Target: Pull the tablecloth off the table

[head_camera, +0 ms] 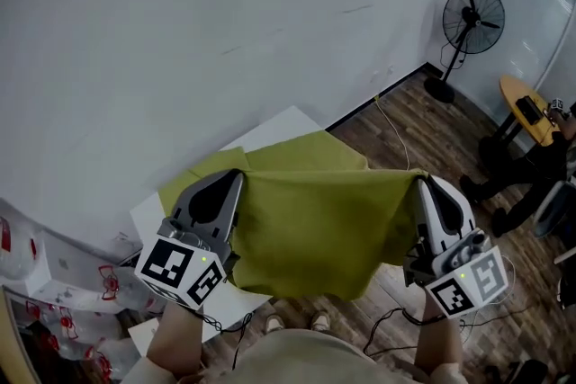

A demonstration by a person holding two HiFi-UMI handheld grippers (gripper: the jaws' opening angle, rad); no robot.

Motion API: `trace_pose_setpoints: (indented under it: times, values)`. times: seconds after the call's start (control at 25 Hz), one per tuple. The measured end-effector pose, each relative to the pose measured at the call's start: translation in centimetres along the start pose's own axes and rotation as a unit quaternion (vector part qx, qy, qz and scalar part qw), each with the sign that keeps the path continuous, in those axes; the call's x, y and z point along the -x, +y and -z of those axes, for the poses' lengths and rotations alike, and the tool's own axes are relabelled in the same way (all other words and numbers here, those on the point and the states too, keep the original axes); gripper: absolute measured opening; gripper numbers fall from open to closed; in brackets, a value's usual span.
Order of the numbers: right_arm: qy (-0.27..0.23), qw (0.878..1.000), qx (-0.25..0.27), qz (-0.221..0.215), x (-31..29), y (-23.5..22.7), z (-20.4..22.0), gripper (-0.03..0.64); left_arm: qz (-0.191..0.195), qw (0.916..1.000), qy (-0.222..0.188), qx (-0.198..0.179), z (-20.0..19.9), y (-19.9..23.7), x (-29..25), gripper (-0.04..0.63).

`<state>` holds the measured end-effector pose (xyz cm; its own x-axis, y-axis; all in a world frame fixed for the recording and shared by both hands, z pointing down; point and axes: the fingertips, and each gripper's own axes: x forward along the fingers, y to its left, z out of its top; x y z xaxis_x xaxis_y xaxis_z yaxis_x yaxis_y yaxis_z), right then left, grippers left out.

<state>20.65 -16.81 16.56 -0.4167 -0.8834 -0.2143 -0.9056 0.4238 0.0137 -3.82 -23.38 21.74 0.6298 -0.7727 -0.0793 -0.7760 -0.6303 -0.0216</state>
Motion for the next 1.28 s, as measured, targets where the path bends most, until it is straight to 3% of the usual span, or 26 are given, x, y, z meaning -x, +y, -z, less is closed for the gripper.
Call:
trace_pose_setpoints:
  times: [0.44, 0.96, 1.28]
  values:
    - [0.094, 0.995, -0.022, 0.008, -0.7, -1.3, 8.8, 0.035, -0.018, 0.9975, 0.068, 0.007, 7.7, 1.2, -1.4, 0.017]
    - [0.200, 0.979, -0.039, 0.014, 0.5, -1.4, 18.9, 0.035, -0.029, 0.9887, 0.147, 0.003, 16.1, 1.4, -1.0, 0.017]
    - [0.234, 0.970, -0.060, 0.007, 1.4, -0.8, 22.4, 0.035, -0.036, 0.9819, 0.181, 0.043, 19.5, 1.4, 0.4, 0.017]
